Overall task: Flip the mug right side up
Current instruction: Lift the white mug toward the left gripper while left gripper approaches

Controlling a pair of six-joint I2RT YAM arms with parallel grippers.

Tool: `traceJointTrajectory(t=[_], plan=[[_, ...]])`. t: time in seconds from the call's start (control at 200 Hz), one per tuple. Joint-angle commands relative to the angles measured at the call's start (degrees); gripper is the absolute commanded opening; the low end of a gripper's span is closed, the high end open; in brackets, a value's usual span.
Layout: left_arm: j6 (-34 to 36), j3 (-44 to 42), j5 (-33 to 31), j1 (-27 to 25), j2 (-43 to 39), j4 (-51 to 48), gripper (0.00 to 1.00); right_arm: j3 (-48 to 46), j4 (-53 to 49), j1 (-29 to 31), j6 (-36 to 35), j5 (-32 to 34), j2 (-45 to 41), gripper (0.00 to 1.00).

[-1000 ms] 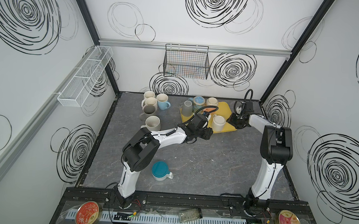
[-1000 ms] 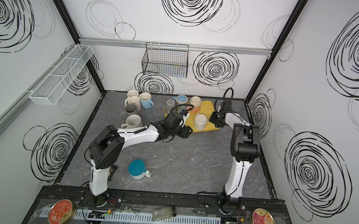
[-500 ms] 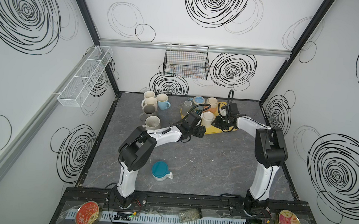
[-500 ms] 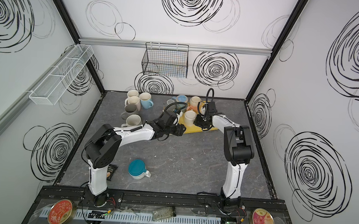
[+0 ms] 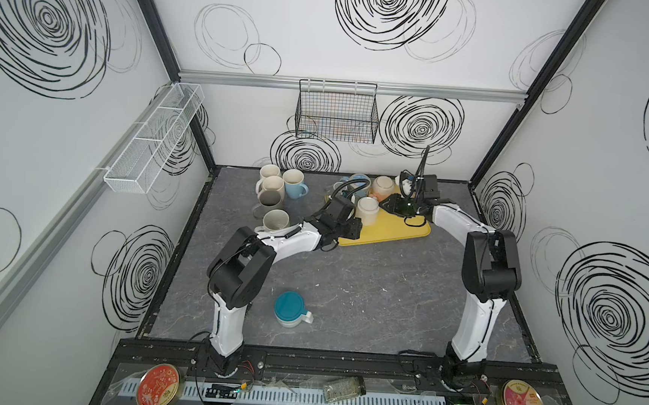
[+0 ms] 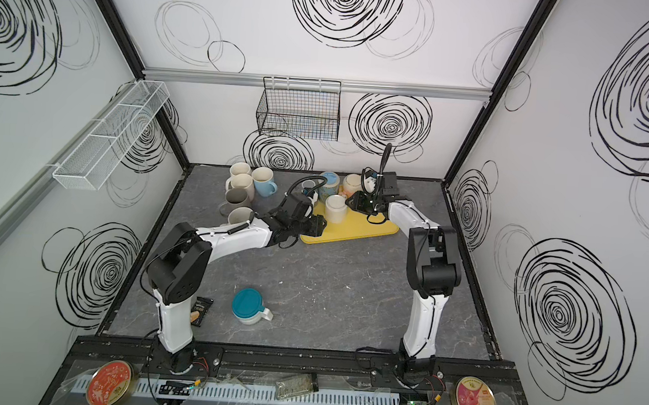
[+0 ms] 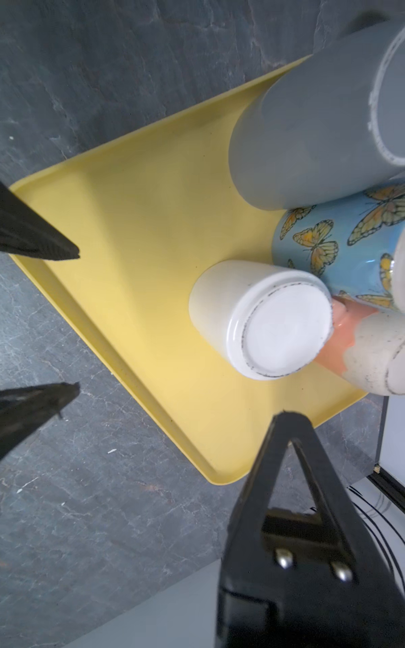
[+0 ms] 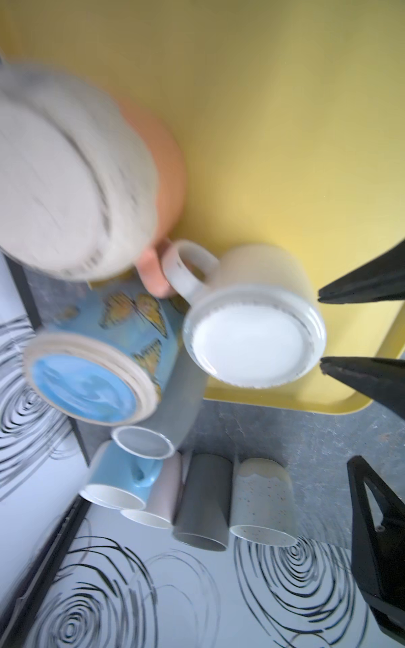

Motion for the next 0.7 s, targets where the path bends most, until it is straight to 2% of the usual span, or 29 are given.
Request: traceJointTrajectory(t=[0.0, 0.23, 0.4, 0.54, 0.695], plan=[[-1.21, 3.42, -0.01, 0.93, 2.20, 0.68, 0.60, 5.98, 0.27, -1.49, -1.24, 0.17, 3.67, 0.29], [-2.06, 6.92, 1.95, 2.17, 5.68, 0.86, 0.60, 17.09, -2.28, -0.77, -2.72, -1.02, 12.03, 0.26], [-3.18, 8.28, 3.85, 2.60, 8.10, 2.32, 0.61, 19.51, -2.62, 1.30, -4.13, -1.42, 14.65, 0.24], [-3.58, 9.40, 4.78, 2.74, 9.74, 2.34, 0.61, 18.94, -4.09, 2.51, -5.04, -0.47, 14.79, 0.24], [-4.58, 8.82, 5.52, 3.27, 10.02, 3.34, 0.61, 11.91, -2.02, 3.22, -4.58, 0.04, 11.58, 0.23]])
